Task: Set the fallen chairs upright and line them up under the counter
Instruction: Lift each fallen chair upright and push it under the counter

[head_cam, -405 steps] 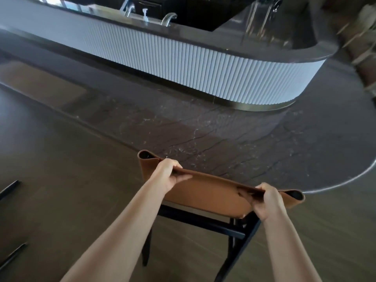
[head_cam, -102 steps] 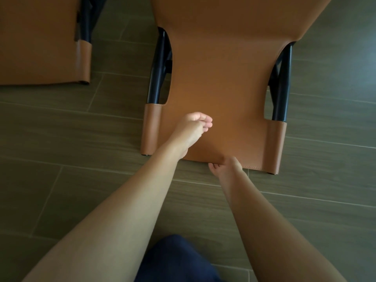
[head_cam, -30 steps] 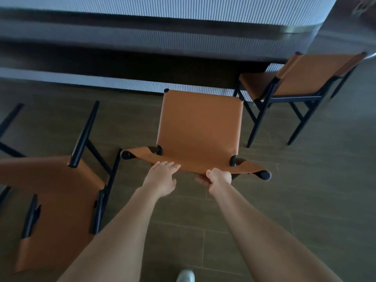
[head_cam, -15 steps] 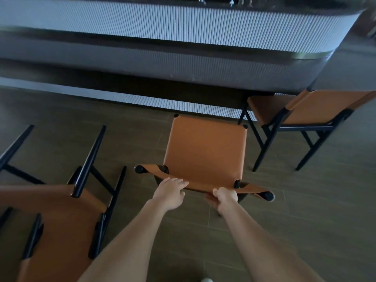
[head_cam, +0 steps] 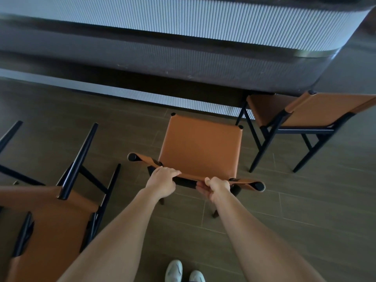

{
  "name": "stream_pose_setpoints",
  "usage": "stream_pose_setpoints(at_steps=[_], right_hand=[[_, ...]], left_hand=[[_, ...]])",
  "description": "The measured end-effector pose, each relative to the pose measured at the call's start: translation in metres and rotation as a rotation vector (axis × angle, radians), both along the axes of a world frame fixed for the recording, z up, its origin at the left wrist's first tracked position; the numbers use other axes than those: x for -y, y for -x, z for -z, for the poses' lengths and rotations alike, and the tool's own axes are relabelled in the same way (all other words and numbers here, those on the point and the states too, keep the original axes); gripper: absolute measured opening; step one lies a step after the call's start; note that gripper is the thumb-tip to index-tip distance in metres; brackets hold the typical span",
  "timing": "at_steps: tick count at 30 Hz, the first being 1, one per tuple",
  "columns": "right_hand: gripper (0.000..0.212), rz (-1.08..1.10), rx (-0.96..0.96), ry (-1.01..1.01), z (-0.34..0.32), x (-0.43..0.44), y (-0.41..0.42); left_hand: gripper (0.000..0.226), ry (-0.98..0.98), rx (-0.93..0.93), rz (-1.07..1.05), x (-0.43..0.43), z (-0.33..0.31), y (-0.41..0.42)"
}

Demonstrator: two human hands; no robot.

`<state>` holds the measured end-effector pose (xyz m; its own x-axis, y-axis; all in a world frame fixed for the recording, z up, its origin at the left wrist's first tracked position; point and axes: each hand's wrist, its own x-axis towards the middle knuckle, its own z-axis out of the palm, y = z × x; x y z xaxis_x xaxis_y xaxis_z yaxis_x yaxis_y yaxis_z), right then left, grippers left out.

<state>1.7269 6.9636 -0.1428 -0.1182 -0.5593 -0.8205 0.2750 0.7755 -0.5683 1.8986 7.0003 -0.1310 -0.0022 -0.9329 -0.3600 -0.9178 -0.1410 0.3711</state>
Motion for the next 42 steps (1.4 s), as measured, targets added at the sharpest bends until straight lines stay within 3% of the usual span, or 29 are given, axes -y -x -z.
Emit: stream_pose_setpoints(at_steps=[9, 19, 27, 32, 36, 39, 42], right_hand=[[0.008, 0.085, 0.027, 0.023, -0.006, 0.039, -0.004], [0.034, 0.188, 0.092, 0.01, -0.013, 0.069, -0.007], [0.011, 0.222, 0.104, -0.007, -0.013, 0.09, -0.007], [0.016, 0.232, 0.087, -0.027, -0.012, 0.093, -0.007], [0.017, 0.272, 0.106, -0.007, -0.014, 0.088, -0.008], [0.028, 0.272, 0.114, 0.071, -0.011, 0.078, -0.004], [0.022, 0.282, 0.199, 0.086, -0.005, 0.066, 0.006]], left_hand=[[0.056, 0.04, -0.002, 0.034, 0.041, -0.005, -0.003], [0.061, 0.032, 0.026, 0.119, 0.075, -0.003, -0.007], [0.062, 0.009, 0.041, 0.159, 0.099, 0.004, -0.012], [0.062, 0.002, -0.033, 0.131, 0.099, 0.01, -0.014], [0.051, 0.013, -0.29, -0.056, 0.095, 0.007, -0.012], [0.038, 0.105, -0.666, -0.383, 0.083, 0.002, -0.013], [0.026, 0.272, -0.777, -0.705, 0.08, -0.004, -0.009]])
